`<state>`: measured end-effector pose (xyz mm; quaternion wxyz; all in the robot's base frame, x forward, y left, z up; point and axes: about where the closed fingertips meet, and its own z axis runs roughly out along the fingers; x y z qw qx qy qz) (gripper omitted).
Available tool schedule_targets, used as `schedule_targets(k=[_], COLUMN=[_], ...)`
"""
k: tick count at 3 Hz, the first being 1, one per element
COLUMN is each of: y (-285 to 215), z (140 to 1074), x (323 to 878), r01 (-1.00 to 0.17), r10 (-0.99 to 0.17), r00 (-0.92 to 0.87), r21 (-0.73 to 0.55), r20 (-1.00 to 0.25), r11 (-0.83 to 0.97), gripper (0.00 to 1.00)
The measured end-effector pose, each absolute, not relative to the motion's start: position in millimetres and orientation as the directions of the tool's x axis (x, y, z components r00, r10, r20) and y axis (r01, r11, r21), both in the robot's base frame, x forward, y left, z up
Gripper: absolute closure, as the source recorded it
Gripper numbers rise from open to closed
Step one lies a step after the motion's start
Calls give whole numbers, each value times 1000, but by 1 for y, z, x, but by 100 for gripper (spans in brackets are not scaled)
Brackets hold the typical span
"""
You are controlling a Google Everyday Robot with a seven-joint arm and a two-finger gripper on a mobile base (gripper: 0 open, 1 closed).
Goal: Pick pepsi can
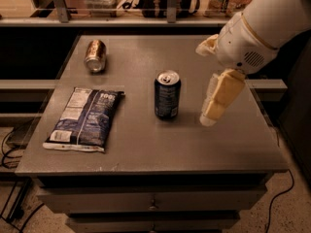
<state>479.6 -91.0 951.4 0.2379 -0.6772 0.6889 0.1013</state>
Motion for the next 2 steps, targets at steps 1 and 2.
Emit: schedule_targets(k=[1, 2], y=[-65, -46], z=[942, 929], x=[484, 497], r01=[-983, -985], r10=[-862, -844], r00=[44, 37], r21=[-174, -163], r20=[-505, -535], r11=[52, 60], gripper=[0, 0])
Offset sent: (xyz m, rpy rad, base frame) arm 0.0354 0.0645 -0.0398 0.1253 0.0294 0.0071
